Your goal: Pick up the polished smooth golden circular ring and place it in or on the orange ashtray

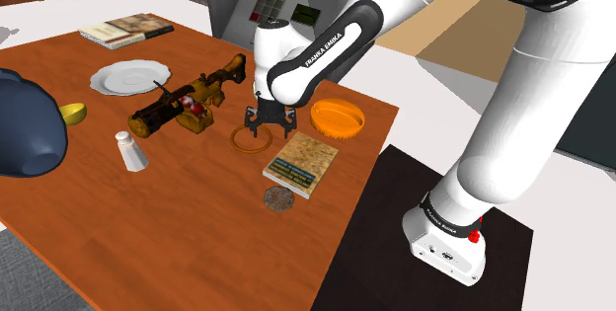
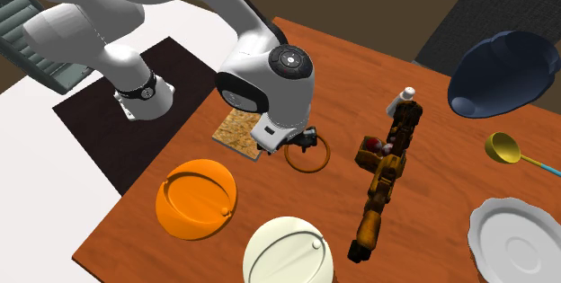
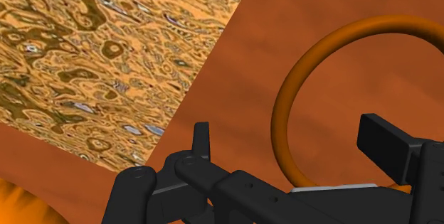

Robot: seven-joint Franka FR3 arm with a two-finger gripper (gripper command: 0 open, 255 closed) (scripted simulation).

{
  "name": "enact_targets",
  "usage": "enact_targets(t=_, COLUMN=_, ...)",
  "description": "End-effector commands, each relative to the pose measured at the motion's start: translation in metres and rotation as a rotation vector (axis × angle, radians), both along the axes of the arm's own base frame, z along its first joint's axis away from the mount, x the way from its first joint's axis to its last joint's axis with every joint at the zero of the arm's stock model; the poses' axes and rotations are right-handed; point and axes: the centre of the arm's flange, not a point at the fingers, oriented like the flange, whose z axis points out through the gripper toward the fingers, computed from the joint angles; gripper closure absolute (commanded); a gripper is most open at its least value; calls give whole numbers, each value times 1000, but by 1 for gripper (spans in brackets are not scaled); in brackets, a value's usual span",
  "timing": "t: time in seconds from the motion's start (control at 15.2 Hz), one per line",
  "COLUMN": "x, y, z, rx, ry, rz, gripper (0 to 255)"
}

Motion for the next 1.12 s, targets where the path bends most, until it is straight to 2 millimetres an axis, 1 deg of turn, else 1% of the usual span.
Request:
enact_targets(t=0.0, x=0, y=0, z=0, rx=0, ry=0, rz=0, gripper=0)
enact_targets(t=0.13, x=0, y=0, z=0, rx=0, ry=0, rz=0, gripper=0)
enact_targets(t=0.2, x=0, y=0, z=0, rx=0, ry=0, rz=0, gripper=255)
enact_targets(t=0.79, x=0, y=0, z=0, rx=0, ry=0, rz=0, gripper=255)
enact_targets(t=1.06, x=0, y=0, z=21, rx=0, ry=0, rz=0, gripper=255)
